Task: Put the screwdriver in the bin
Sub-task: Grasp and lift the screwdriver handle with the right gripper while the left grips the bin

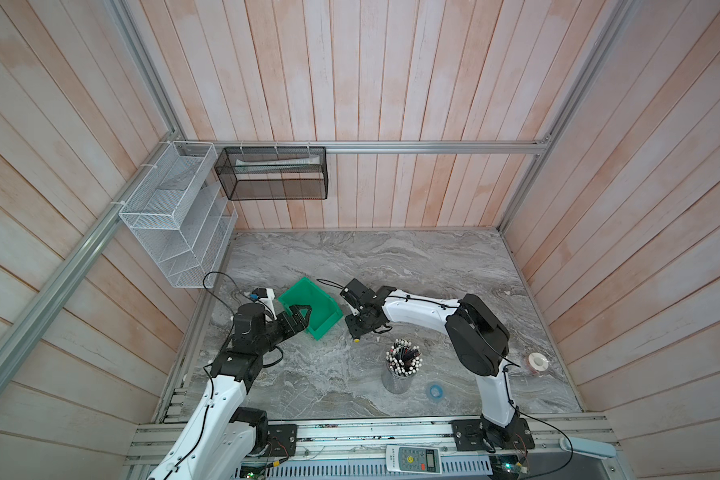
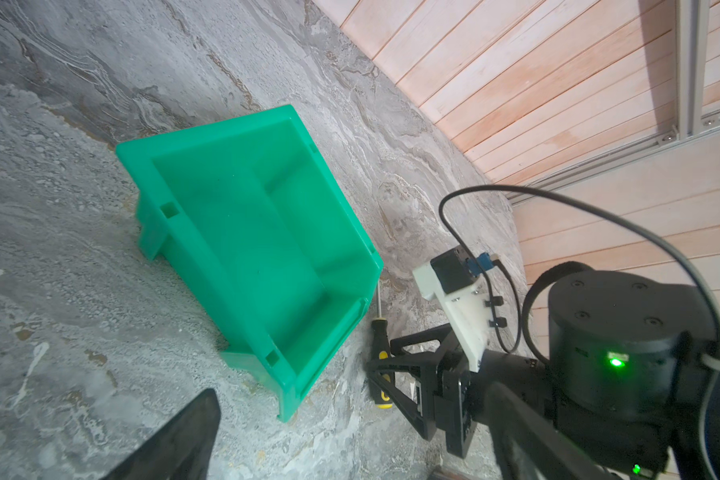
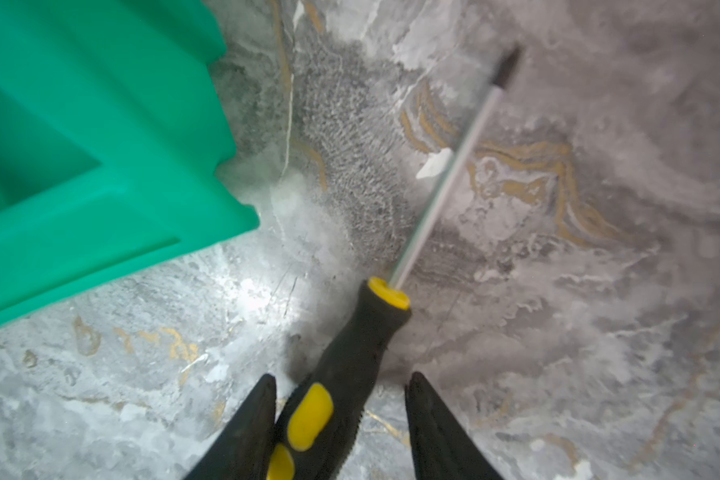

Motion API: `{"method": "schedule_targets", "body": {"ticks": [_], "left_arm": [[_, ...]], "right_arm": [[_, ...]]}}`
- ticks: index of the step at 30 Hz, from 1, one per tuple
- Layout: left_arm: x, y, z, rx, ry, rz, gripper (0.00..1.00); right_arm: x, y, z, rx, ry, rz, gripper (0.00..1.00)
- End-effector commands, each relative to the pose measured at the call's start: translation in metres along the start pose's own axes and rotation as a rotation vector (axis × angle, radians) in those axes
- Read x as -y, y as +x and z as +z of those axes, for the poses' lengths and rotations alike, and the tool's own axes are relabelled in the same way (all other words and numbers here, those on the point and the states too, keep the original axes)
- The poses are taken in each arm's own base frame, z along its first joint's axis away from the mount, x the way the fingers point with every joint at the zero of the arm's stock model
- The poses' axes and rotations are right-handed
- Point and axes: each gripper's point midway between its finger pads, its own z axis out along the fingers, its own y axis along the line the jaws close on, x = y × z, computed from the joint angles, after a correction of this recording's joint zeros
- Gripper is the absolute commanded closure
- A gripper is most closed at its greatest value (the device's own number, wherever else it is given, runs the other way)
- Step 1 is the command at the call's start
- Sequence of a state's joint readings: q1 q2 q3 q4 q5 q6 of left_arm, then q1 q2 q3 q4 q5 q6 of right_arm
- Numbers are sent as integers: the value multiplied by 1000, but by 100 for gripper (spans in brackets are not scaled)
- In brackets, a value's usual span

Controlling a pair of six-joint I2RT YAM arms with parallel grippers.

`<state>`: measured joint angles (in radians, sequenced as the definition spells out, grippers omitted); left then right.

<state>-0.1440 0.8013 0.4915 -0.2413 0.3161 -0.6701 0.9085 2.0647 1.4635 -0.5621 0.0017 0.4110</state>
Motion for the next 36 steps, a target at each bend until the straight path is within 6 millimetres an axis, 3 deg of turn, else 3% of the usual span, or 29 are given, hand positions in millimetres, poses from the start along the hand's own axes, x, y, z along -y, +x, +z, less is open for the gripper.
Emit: {"method": "schedule_targets", "body": {"ticks": [1, 8, 12, 19, 21, 27, 36], "left_arm": [[-1, -12, -5, 54, -26, 10, 0], [-16, -6, -1, 91, -38, -76, 0], [-19, -6, 8, 84, -34, -109, 0], [-31, -10, 30, 70, -40, -161, 0], [-35, -13, 36, 76, -55, -173, 0], [-52, -15, 60, 79, -102, -221, 0], [-48, -37, 101, 85, -63, -237, 0]], "right_arm": [[12, 16, 19, -44, 47, -17, 50], [22, 9, 12, 33, 57, 6, 62], [27, 5, 4, 70, 59, 12, 77], [40, -26, -39, 227, 53, 56, 79], [52, -24, -46, 241, 76, 70, 79], [77, -44, -82, 357, 63, 141, 79], [107, -42, -106, 440, 19, 232, 79]]}}
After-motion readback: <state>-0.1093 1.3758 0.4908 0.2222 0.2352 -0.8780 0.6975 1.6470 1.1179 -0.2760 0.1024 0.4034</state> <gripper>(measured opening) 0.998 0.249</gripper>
